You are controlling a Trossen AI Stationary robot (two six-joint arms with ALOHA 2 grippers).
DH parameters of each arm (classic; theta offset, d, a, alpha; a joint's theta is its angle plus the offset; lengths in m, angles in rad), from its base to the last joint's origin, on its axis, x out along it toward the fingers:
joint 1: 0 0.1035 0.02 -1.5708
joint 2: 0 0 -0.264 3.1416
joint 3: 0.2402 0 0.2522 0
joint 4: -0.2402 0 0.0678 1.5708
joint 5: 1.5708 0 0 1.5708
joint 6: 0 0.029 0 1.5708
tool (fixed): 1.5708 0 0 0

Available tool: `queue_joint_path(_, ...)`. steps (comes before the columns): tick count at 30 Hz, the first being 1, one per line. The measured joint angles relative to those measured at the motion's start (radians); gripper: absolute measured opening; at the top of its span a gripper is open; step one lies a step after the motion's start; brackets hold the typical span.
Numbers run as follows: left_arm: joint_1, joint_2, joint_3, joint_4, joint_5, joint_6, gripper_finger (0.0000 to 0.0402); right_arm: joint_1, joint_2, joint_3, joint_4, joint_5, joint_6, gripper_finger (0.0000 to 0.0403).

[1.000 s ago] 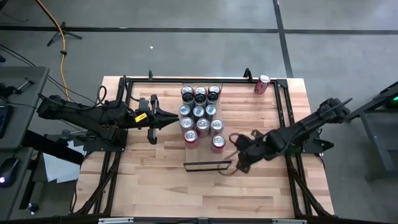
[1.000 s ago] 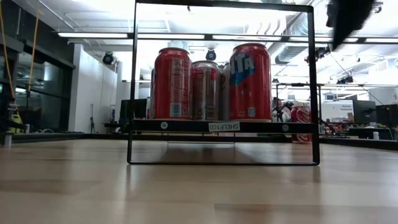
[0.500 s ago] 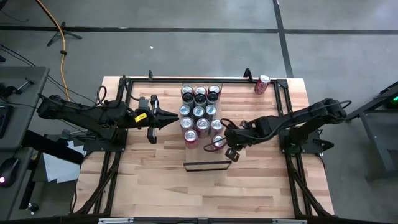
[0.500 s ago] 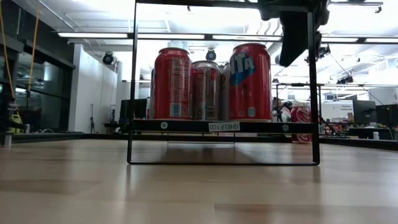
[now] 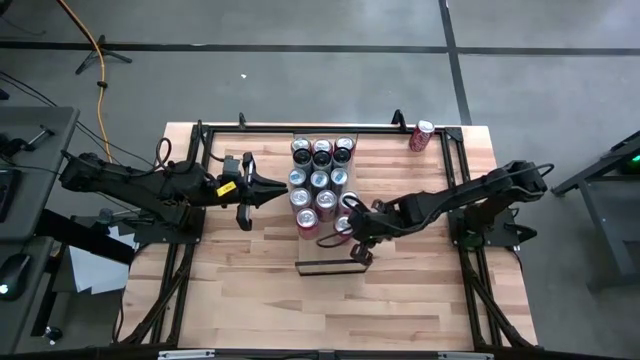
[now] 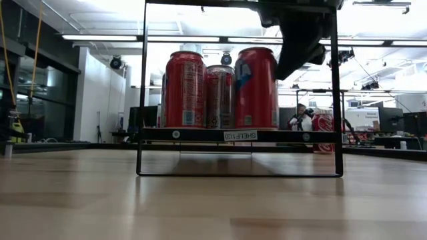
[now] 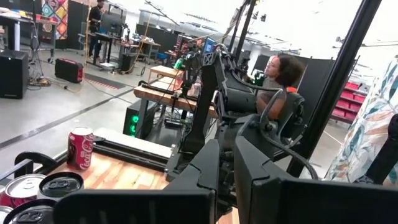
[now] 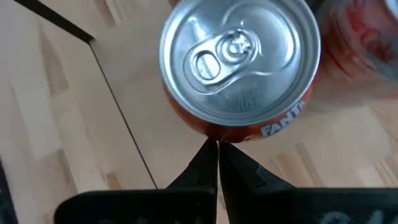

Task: Place canned beverage on shelf
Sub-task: Put the red soda can on the shelf aligned with the other orange soda can

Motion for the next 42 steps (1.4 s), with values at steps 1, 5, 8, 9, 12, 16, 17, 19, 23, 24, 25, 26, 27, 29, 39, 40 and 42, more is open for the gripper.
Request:
queue_joint_path(1, 0.000, 0.000, 0.000, 0.000, 0.000, 0.000, 0.0000, 0.000, 0.000, 0.000, 0.013, 0.000, -0.002, 0.0000)
queue_joint_path(5, 0.000, 0.000, 0.000, 0.000, 0.000, 0.000, 0.0000, 0.000, 0.000, 0.000, 0.057, 0.031, -0.025, 0.0000)
queue_joint_path(8, 0.000, 0.000, 0.000, -0.001, 0.000, 0.000, 0.0000, -0.006, 0.003, 0.000, 0.091, 0.041, -0.026, 0.0000)
queue_joint_path(9, 0.000, 0.000, 0.000, 0.000, -0.001, 0.000, 0.0000, -0.010, 0.005, 0.000, 0.104, 0.042, -0.026, 0.0000)
queue_joint_path(12, 0.000, 0.000, 0.000, -0.001, -0.017, 0.000, 0.0000, -0.018, 0.007, 0.000, 0.134, 0.042, -0.033, 0.0000)
queue_joint_path(16, 0.000, 0.000, 0.000, 0.001, -0.023, 0.000, 0.0000, -0.018, 0.011, 0.004, 0.161, 0.037, -0.077, 0.0000)
queue_joint_path(17, 0.000, 0.000, 0.000, 0.001, -0.023, 0.000, 0.0000, -0.017, 0.011, 0.009, 0.162, 0.037, -0.079, 0.0000)
queue_joint_path(19, 0.000, 0.000, 0.000, 0.001, -0.023, 0.000, 0.0000, -0.010, 0.007, 0.015, 0.158, 0.037, -0.091, 0.0000)
queue_joint_path(23, -0.001, 0.000, 0.000, -0.002, -0.023, 0.000, 0.0000, 0.004, -0.010, 0.024, 0.132, 0.033, -0.123, 0.0000)
queue_joint_path(24, -0.001, 0.000, 0.000, -0.002, -0.023, 0.000, 0.0000, 0.006, -0.013, 0.024, 0.111, 0.033, -0.123, 0.0000)
queue_joint_path(25, -0.001, 0.000, 0.000, -0.002, -0.023, 0.000, 0.0000, 0.006, -0.013, 0.024, 0.088, 0.030, -0.123, 0.0000)
queue_joint_path(26, -0.001, 0.000, 0.000, -0.002, -0.023, 0.000, 0.0000, 0.005, -0.012, 0.024, 0.057, 0.031, -0.123, 0.0000)
queue_joint_path(27, -0.001, 0.000, 0.000, -0.002, -0.023, 0.000, 0.0000, 0.005, -0.012, 0.020, 0.031, 0.044, -0.115, 0.0000)
queue_joint_path(29, -0.001, 0.000, 0.000, -0.002, -0.022, 0.000, 0.0000, 0.004, -0.006, 0.013, 0.009, 0.078, -0.100, 0.0000)
queue_joint_path(39, 0.000, 0.000, 0.000, -0.003, -0.023, 0.000, 0.0000, -0.041, 0.005, 0.002, 0.088, 0.110, -0.150, 0.0000)
queue_joint_path(40, 0.000, 0.000, 0.000, -0.003, -0.023, 0.000, 0.0000, -0.045, 0.005, 0.002, 0.098, 0.112, -0.155, 0.0000)
queue_joint_path(42, 0.000, 0.000, 0.000, -0.003, -0.023, 0.000, 0.0000, -0.052, 0.005, 0.002, 0.123, 0.110, -0.156, 0.0000)
